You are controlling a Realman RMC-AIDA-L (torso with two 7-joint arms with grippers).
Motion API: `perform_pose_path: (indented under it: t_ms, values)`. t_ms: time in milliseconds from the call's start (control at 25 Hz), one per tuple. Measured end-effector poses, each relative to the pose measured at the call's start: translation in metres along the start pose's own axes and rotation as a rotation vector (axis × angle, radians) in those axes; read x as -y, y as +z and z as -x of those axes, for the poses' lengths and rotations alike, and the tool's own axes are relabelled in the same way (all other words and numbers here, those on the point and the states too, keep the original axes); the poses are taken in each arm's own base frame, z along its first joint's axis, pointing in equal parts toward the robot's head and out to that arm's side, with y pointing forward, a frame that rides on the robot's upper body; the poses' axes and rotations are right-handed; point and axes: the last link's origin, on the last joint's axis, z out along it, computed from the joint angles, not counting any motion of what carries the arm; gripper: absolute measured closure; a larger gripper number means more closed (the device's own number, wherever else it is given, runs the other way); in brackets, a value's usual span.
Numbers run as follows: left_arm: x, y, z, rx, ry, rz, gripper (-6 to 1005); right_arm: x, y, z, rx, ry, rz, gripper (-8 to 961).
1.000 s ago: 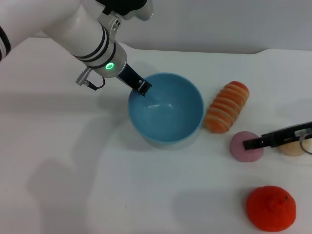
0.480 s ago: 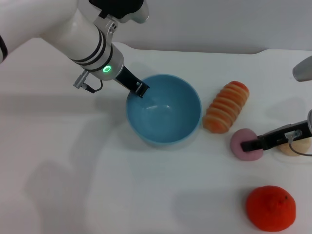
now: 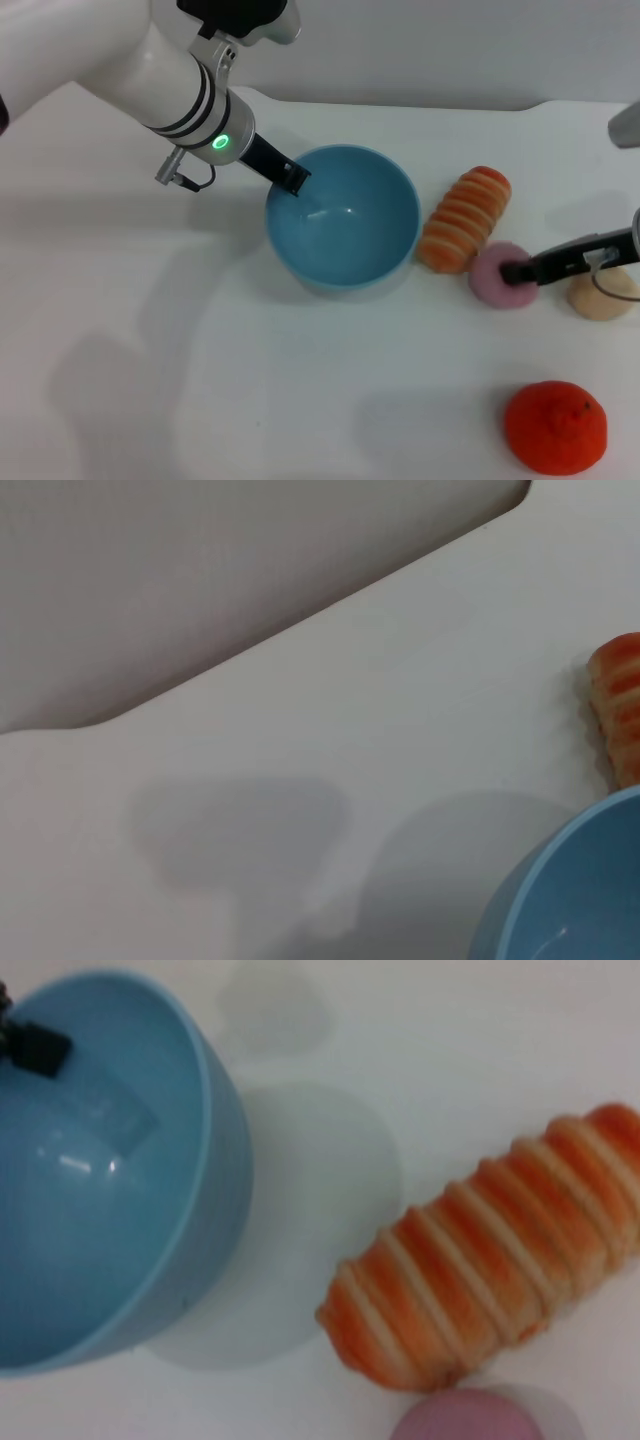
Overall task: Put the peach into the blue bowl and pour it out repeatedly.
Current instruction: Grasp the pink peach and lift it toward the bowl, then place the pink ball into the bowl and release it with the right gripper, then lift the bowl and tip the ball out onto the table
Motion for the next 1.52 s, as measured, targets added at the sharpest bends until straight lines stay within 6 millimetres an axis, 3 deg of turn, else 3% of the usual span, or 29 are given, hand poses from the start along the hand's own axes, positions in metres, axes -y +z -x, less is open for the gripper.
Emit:
perform_pose_path:
  t_ms: [80,160,200,360,520,640,760,1000,1080,1280,1400,1520]
  values:
    - [-0.001,0.001,0.002,0.009,0.007,-0.001,999,-0.005,-0.008,0.008,0.026,-0.017,0.024,752]
    - [-0.005,0.003,0.007,0.052,0.044,-0.001,999,-0.023,-0.027,0.030,0.095,-0.065,0.113,761]
    - [-0.005,0.003,0.007,0.052,0.044,-0.001,999,-0.023,-0.027,0.030,0.095,-0.065,0.113,766]
    - [-0.011,0.001,0.005,0.090,0.081,0.004,1000,-0.058,-0.045,0.061,0.143,-0.197,0.225,785]
    - [-0.015,0.000,0.002,0.086,0.089,0.011,1000,-0.084,-0.032,0.079,0.096,-0.293,0.254,819]
    - [-0.016,0.000,0.001,0.085,0.095,0.010,1000,-0.090,-0.015,0.086,0.072,-0.313,0.230,847]
    - [-0.017,0.001,0.000,0.082,0.100,0.009,1000,-0.090,-0.004,0.088,0.081,-0.301,0.205,876]
    - [-0.017,0.001,0.000,0.076,0.099,0.007,999,-0.089,0.001,0.090,0.118,-0.285,0.200,749]
    - [-0.016,0.001,0.000,0.071,0.096,0.004,999,-0.088,0.000,0.088,0.136,-0.281,0.212,517]
    - [-0.015,0.003,0.000,0.053,0.085,0.005,999,-0.082,-0.001,0.081,0.192,-0.257,0.227,464]
    - [-0.014,0.004,-0.001,0.037,0.079,0.003,999,-0.071,-0.004,0.074,0.243,-0.202,0.220,433]
    - [-0.014,0.005,-0.006,-0.018,0.072,-0.008,1000,-0.046,-0.017,0.059,0.341,-0.081,0.186,401]
